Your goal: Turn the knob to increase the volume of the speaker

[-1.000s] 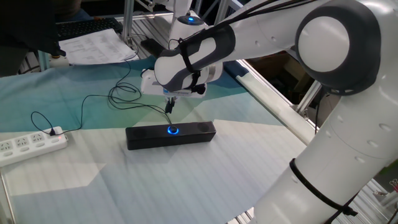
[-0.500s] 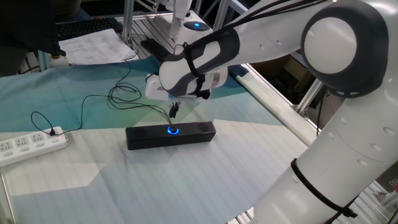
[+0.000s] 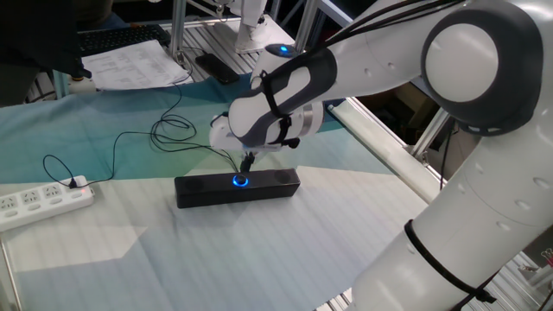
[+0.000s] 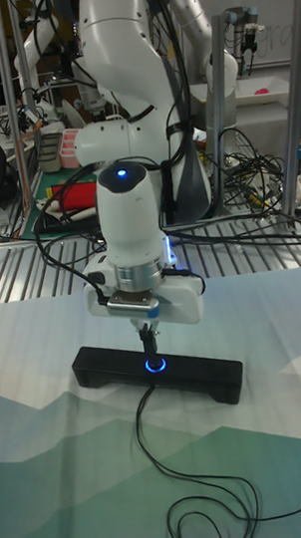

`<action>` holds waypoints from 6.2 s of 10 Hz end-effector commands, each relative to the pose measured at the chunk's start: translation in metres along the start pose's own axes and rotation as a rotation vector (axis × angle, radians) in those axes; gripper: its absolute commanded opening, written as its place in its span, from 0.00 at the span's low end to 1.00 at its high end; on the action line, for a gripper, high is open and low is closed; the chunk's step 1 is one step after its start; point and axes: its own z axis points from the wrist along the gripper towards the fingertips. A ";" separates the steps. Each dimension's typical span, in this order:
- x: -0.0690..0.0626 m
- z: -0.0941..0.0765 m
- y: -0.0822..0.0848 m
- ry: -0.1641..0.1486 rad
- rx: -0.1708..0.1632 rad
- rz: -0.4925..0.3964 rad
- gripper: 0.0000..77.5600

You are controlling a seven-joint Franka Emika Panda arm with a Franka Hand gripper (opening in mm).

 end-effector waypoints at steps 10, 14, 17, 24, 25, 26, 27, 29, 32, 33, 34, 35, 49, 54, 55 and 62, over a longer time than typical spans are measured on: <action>0.006 0.019 0.000 -0.021 -0.028 -0.035 0.00; 0.006 0.023 -0.001 -0.026 -0.035 -0.035 0.00; 0.006 0.023 -0.001 -0.029 -0.037 -0.033 0.00; 0.006 0.022 -0.001 -0.032 -0.035 -0.041 1.00; 0.006 0.022 -0.001 -0.032 -0.035 -0.041 1.00; 0.006 0.022 -0.001 -0.032 -0.035 -0.041 1.00; 0.006 0.022 -0.001 -0.032 -0.035 -0.041 1.00; 0.006 0.022 -0.001 -0.032 -0.035 -0.041 1.00; 0.006 0.022 -0.001 -0.032 -0.035 -0.041 1.00; 0.006 0.022 -0.001 -0.032 -0.035 -0.041 1.00; 0.006 0.022 -0.001 -0.032 -0.035 -0.041 1.00; 0.006 0.022 -0.001 -0.032 -0.035 -0.041 1.00; 0.006 0.029 -0.001 -0.034 -0.027 -0.158 1.00; -0.002 0.027 0.007 -0.037 -0.024 -0.153 1.00; -0.005 0.026 0.009 -0.037 -0.024 -0.151 1.00; -0.016 0.023 0.017 -0.039 -0.018 -0.145 1.00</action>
